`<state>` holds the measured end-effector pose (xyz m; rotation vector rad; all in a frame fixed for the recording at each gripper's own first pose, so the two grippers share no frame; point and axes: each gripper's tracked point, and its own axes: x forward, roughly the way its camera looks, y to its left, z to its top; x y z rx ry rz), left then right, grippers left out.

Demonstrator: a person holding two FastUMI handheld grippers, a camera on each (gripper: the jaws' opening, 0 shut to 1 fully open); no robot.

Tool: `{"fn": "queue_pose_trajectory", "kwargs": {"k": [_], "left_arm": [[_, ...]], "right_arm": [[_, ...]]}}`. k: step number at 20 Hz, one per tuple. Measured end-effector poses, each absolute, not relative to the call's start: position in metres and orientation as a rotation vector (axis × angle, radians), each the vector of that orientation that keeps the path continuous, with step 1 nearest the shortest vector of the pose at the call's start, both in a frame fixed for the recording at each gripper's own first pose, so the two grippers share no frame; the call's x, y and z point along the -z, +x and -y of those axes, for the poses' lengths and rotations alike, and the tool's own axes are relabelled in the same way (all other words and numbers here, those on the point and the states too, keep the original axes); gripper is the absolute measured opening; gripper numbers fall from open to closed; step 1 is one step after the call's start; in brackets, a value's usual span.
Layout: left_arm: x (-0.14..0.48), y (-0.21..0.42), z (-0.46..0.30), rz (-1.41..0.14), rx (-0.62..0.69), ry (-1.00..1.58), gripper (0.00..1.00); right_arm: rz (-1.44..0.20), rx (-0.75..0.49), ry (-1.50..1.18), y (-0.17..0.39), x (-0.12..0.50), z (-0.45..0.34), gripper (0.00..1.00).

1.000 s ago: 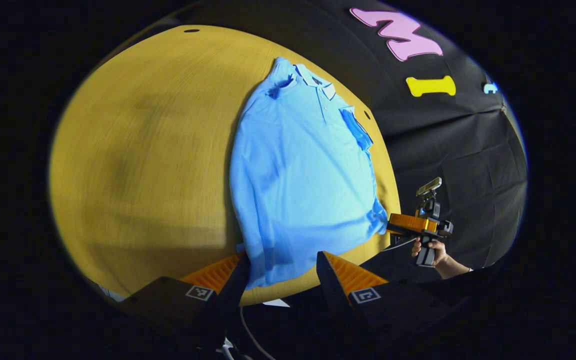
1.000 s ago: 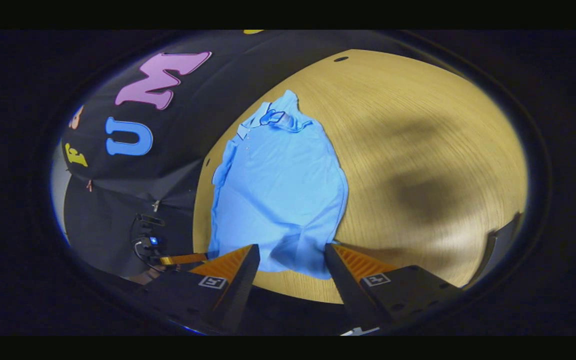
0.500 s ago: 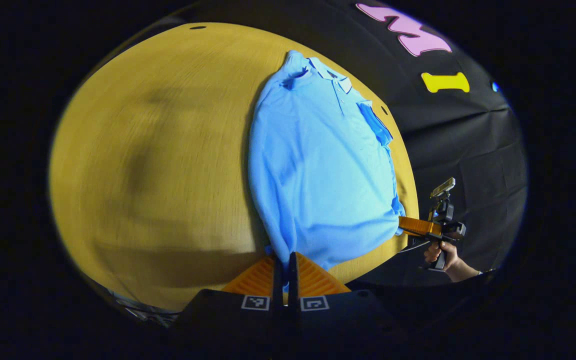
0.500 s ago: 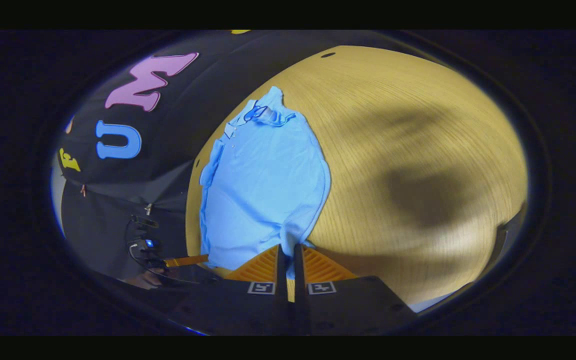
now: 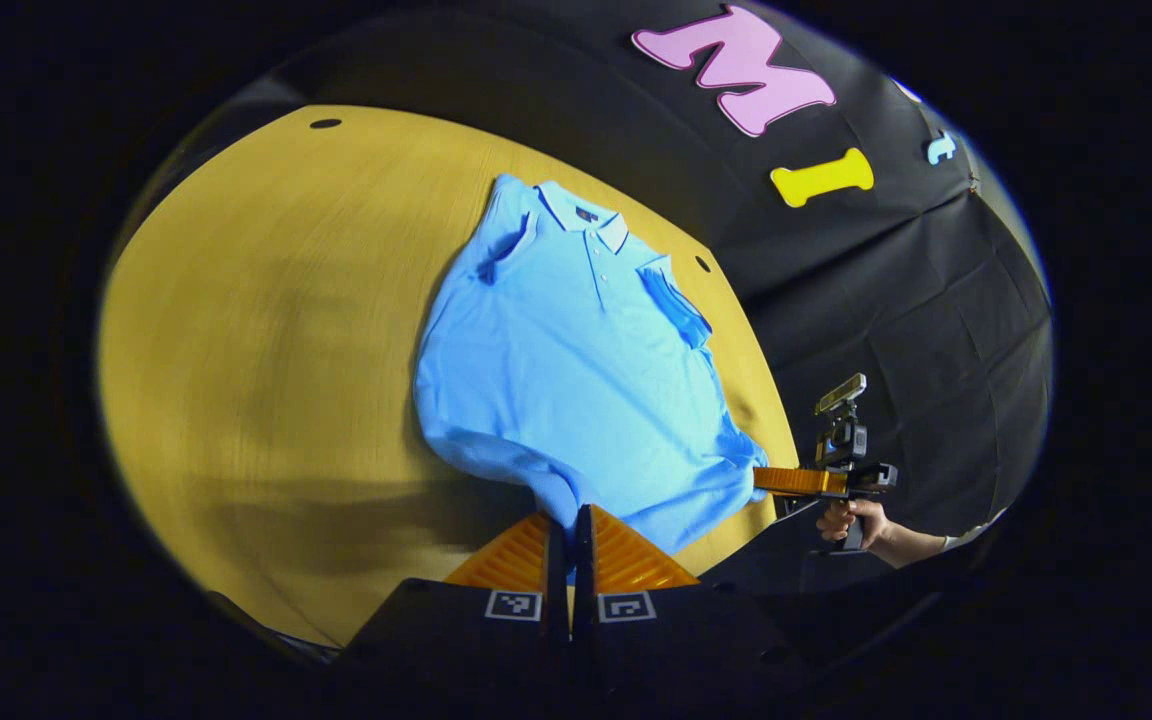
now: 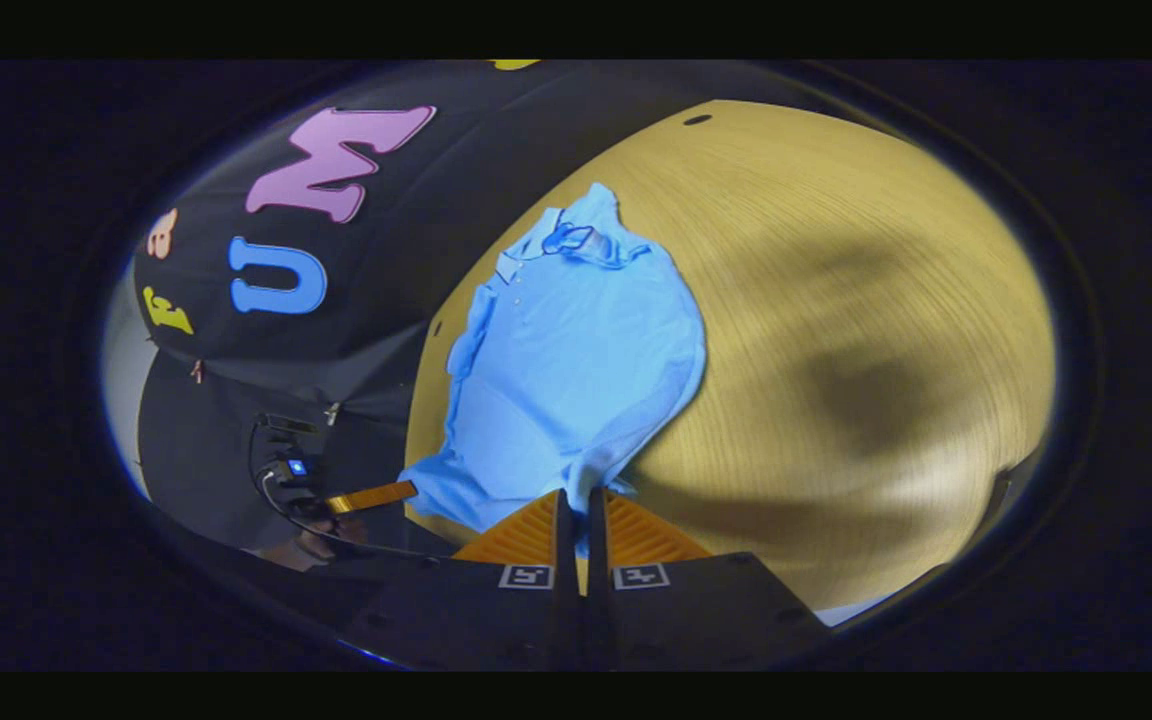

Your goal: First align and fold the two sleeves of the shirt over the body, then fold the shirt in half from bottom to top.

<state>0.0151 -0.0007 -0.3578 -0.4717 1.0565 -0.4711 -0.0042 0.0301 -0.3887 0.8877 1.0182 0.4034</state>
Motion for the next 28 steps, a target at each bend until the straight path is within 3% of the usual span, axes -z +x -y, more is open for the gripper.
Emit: {"fn": "queue_pose_trajectory", "kwargs": {"k": [1, 4, 5, 6, 8, 9, 11, 12, 14, 15, 17, 18, 19, 20, 22, 28], "left_arm": [[0.351, 0.022, 0.002, -1.041, 0.472, -0.461, 0.06], [0.332, 0.044, 0.001, -0.981, 0.473, -0.411, 0.06], [0.325, 0.053, -0.001, -0.96, 0.469, -0.393, 0.06], [0.317, 0.063, 0.0, -0.939, 0.467, -0.381, 0.06], [0.305, 0.079, 0.001, -0.904, 0.467, -0.359, 0.06], [0.299, 0.088, 0.001, -0.887, 0.462, -0.349, 0.11], [0.281, 0.106, 0.005, -0.851, 0.464, -0.349, 0.06], [0.274, 0.118, 0.005, -0.83, 0.46, -0.34, 0.06], [0.26, 0.145, 0.004, -0.783, 0.443, -0.296, 0.06], [0.254, 0.158, 0.002, -0.762, 0.425, -0.281, 0.11], [0.241, 0.19, -0.004, -0.713, 0.369, -0.276, 0.06], [0.24, 0.206, -0.007, -0.695, 0.343, -0.271, 0.06], [0.242, 0.214, -0.011, -0.692, 0.325, -0.259, 0.06], [0.246, 0.228, -0.012, -0.691, 0.31, -0.231, 0.06], [0.254, 0.258, -0.013, -0.68, 0.276, -0.159, 0.06], [0.268, 0.354, -0.015, -0.647, 0.144, -0.103, 0.06]], "right_arm": [[-0.998, -0.419, 0.866, 0.003, 0.382, -0.03, 0.07], [-0.946, -0.446, 0.851, 0.026, 0.362, -0.033, 0.07], [-0.921, -0.454, 0.852, 0.034, 0.354, -0.033, 0.01], [-0.896, -0.459, 0.853, 0.042, 0.346, -0.032, 0.06], [-0.847, -0.468, 0.847, 0.061, 0.33, -0.028, 0.07], [-0.823, -0.474, 0.842, 0.071, 0.322, -0.026, 0.01], [-0.773, -0.483, 0.832, 0.095, 0.305, -0.021, 0.07], [-0.747, -0.484, 0.826, 0.109, 0.297, -0.018, 0.0], [-0.703, -0.491, 0.787, 0.134, 0.285, -0.012, 0.13], [-0.684, -0.495, 0.757, 0.148, 0.279, -0.009, 0.13], [-0.648, -0.494, 0.683, 0.182, 0.274, -0.003, 0.13], [-0.634, -0.492, 0.65, 0.199, 0.274, -0.001, 0.07], [-0.621, -0.497, 0.629, 0.218, 0.27, -0.003, 0.07], [-0.605, -0.502, 0.605, 0.235, 0.267, -0.005, 0.13], [-0.579, -0.511, 0.547, 0.275, 0.267, -0.009, 0.06], [-0.552, -0.475, 0.472, 0.379, 0.291, -0.005, 0.06]]}}
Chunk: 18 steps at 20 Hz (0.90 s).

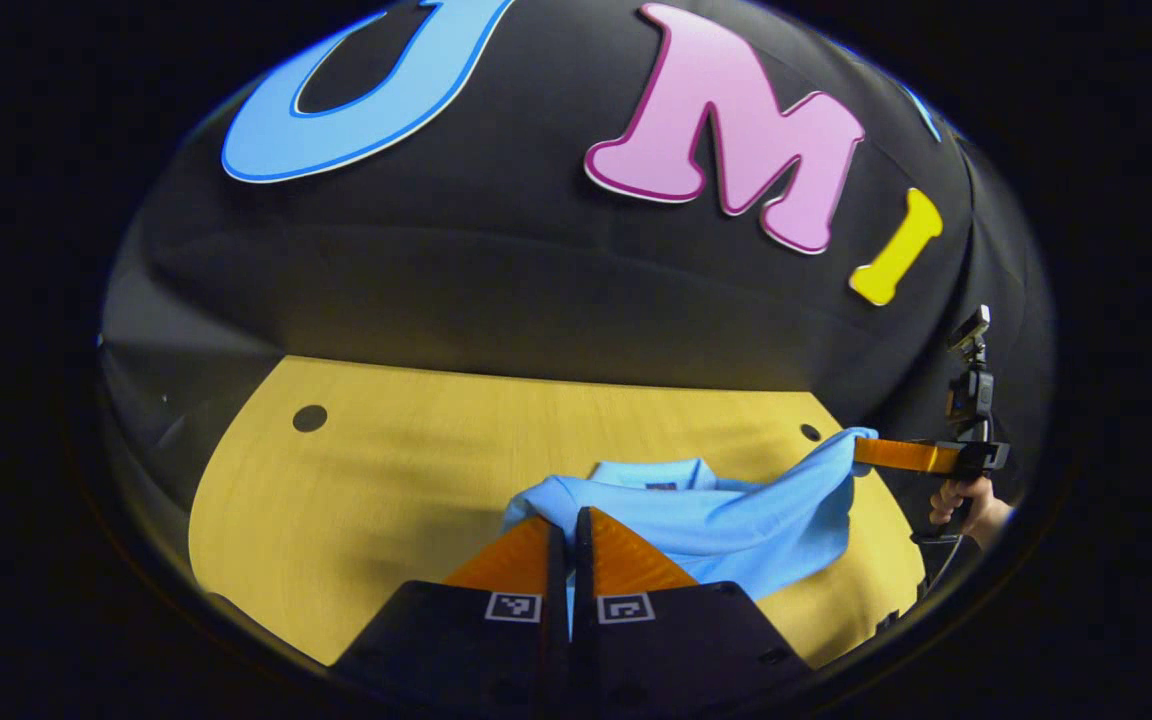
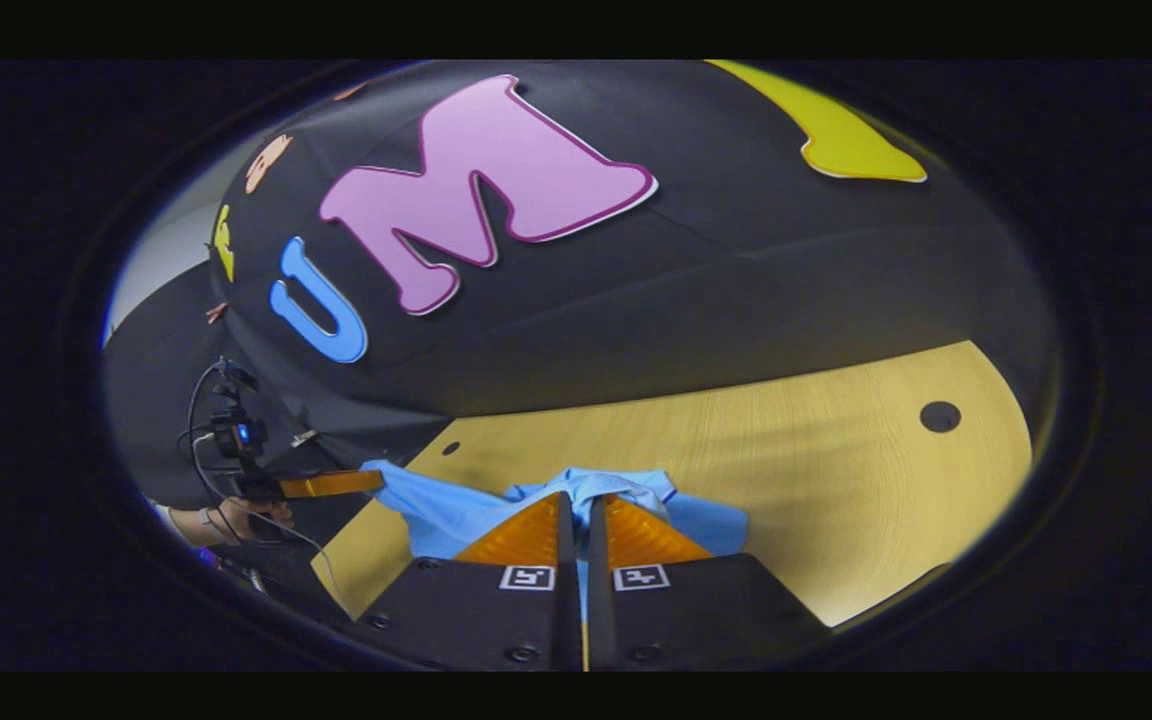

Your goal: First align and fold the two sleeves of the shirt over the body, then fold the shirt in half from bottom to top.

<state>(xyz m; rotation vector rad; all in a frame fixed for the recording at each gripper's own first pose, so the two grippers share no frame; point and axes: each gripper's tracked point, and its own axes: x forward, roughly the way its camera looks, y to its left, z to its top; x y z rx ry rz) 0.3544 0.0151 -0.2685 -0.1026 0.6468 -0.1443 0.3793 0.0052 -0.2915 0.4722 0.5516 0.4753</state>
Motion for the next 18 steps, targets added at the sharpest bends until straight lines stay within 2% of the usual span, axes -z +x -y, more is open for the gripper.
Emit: {"fn": "queue_pose_trajectory", "kwargs": {"k": [4, 5, 8, 9, 11, 13, 14, 15, 16, 18], "left_arm": [[0.299, 0.409, -0.028, -0.686, 0.052, -0.111, 0.06], [0.311, 0.42, -0.031, -0.704, 0.034, -0.11, 0.06], [0.36, 0.433, -0.034, -0.805, 0.008, -0.032, 0.06], [0.373, 0.433, -0.034, -0.837, -0.006, -0.011, 0.06], [0.392, 0.434, -0.031, -0.873, -0.032, -0.005, 0.06], [0.403, 0.435, -0.034, -0.882, -0.041, -0.001, 0.07], [0.406, 0.435, -0.032, -0.888, -0.035, 0.003, 0.1], [0.406, 0.434, -0.031, -0.89, -0.037, 0.01, 0.13], [0.401, 0.435, -0.031, -0.878, -0.039, 0.006, 0.27], [0.388, 0.432, -0.025, -0.851, -0.025, -0.018, 0.55]], "right_arm": [[-0.58, -0.409, 0.41, 0.427, 0.328, -0.001, 0.06], [-0.592, -0.399, 0.389, 0.432, 0.337, -0.001, 0.0], [-0.677, -0.365, 0.326, 0.437, 0.386, -0.002, 0.0], [-0.711, -0.359, 0.313, 0.436, 0.4, -0.006, 0.01], [-0.761, -0.348, 0.267, 0.432, 0.418, -0.014, 0.12], [-0.763, -0.351, 0.234, 0.429, 0.42, -0.017, 0.12], [-0.755, -0.354, 0.226, 0.429, 0.42, -0.016, 0.02], [-0.749, -0.356, 0.224, 0.431, 0.421, -0.012, 0.17], [-0.751, -0.347, 0.22, 0.431, 0.42, -0.009, 0.12], [-0.752, -0.32, 0.218, 0.428, 0.418, -0.003, 0.3]]}}
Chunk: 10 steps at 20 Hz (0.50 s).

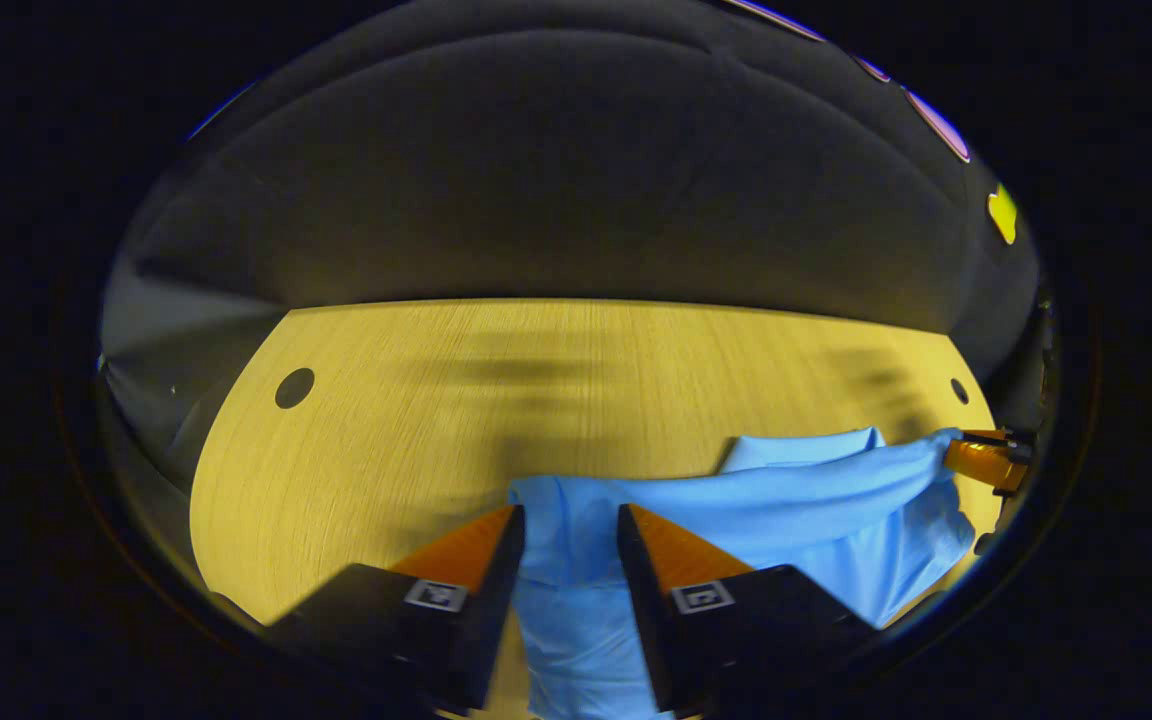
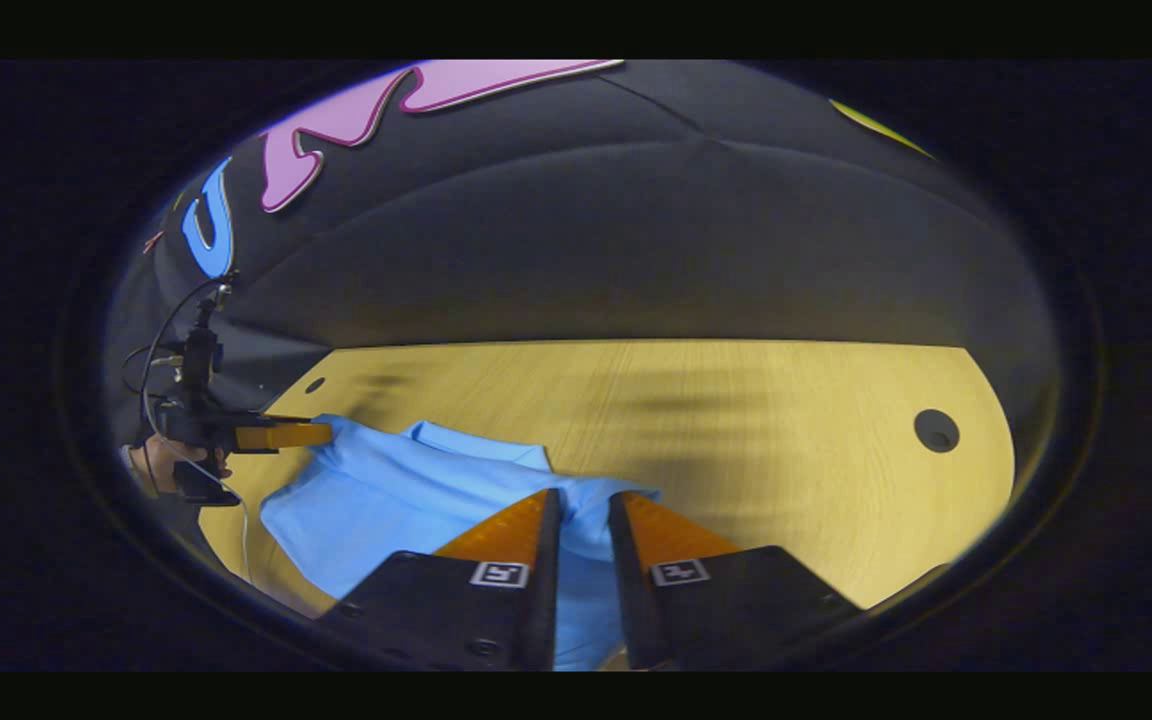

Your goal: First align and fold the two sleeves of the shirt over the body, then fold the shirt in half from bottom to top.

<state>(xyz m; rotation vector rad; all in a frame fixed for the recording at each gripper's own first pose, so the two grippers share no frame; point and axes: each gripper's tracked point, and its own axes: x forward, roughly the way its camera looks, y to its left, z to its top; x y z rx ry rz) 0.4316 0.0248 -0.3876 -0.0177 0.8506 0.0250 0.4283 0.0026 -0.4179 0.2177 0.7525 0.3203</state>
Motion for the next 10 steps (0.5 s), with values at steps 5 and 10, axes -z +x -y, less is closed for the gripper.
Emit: {"fn": "queue_pose_trajectory", "kwargs": {"k": [5, 10], "left_arm": [[0.326, 0.418, -0.008, -0.731, 0.037, -0.003, 0.95], [0.247, 0.379, 0.015, -0.598, 0.135, -0.017, 0.95]], "right_arm": [[-0.676, -0.31, 0.141, 0.422, 0.386, 0.006, 0.9], [-0.523, -0.311, 0.057, 0.394, 0.302, 0.0, 0.98]]}}
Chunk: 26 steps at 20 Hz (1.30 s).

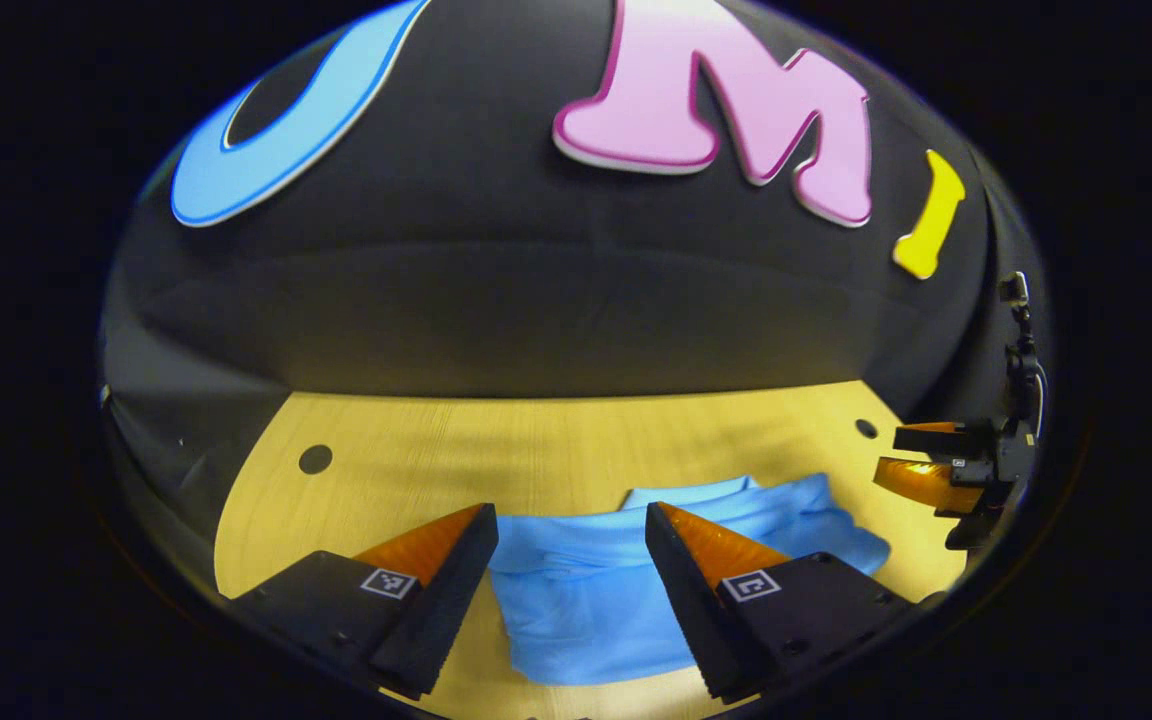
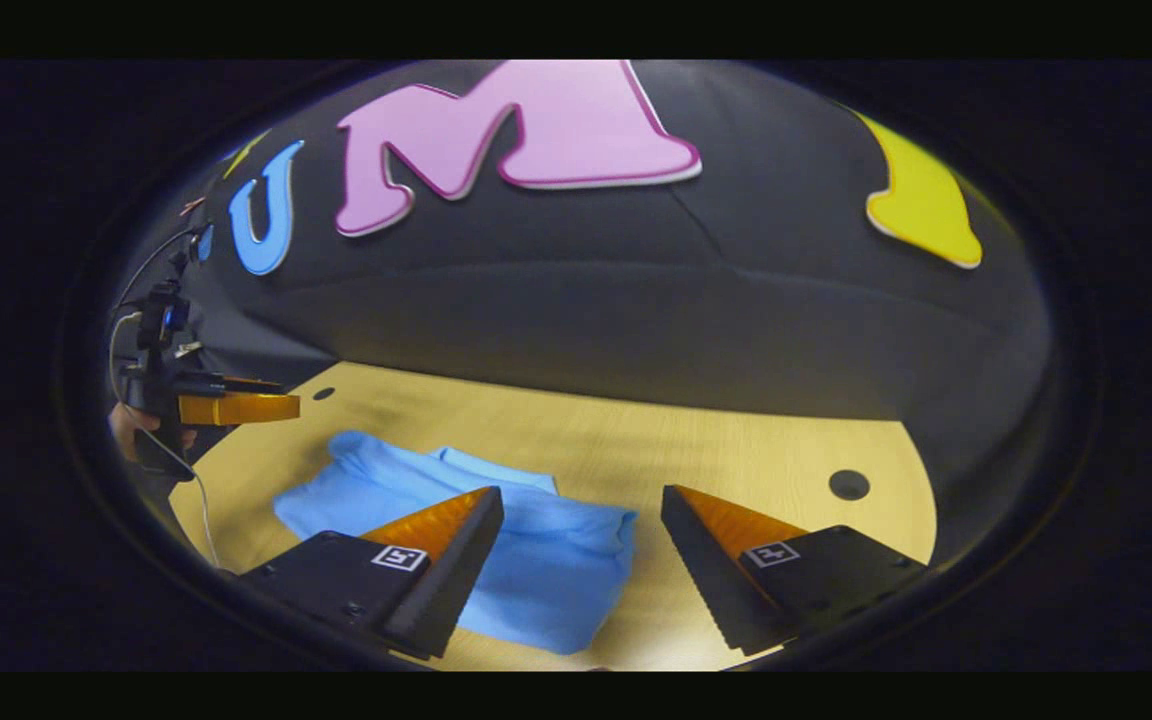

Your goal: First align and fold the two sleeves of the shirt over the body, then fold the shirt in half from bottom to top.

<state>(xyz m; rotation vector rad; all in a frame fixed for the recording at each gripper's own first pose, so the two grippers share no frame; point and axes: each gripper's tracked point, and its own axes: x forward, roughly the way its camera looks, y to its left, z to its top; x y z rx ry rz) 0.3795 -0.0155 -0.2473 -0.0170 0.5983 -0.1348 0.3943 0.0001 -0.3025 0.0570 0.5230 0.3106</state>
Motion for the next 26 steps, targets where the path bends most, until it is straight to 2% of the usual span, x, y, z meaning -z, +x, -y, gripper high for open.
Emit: {"fn": "queue_pose_trajectory", "kwargs": {"k": [4, 5, 6, 11, 15, 19, 23, 26], "left_arm": [[0.171, 0.326, 0.033, -0.47, 0.216, -0.033, 0.94], [0.153, 0.31, 0.037, -0.435, 0.226, -0.032, 0.94], [0.134, 0.292, 0.039, -0.396, 0.229, -0.034, 0.94], [0.062, 0.172, 0.051, -0.218, 0.233, -0.036, 0.94], [0.044, 0.084, 0.052, -0.173, 0.219, -0.046, 0.95], [0.035, 0.017, 0.049, -0.12, 0.168, -0.068, 0.95], [0.038, -0.031, 0.042, -0.109, 0.108, -0.07, 0.95], [0.042, -0.049, 0.043, -0.128, 0.115, -0.08, 0.96]], "right_arm": [[-0.384, -0.31, 0.011, 0.347, 0.22, -0.009, 0.98], [-0.34, -0.299, -0.003, 0.332, 0.197, -0.011, 0.91], [-0.305, -0.287, -0.014, 0.318, 0.181, -0.011, 0.98], [-0.142, -0.217, -0.076, 0.228, 0.107, -0.018, 0.96], [-0.073, -0.189, -0.041, 0.141, 0.059, -0.035, 0.97], [0.032, -0.108, -0.116, 0.076, 0.017, -0.034, 0.97], [0.056, -0.111, -0.103, 0.016, 0.003, -0.053, 0.97], [0.064, -0.127, -0.111, -0.007, -0.002, -0.056, 0.97]]}}
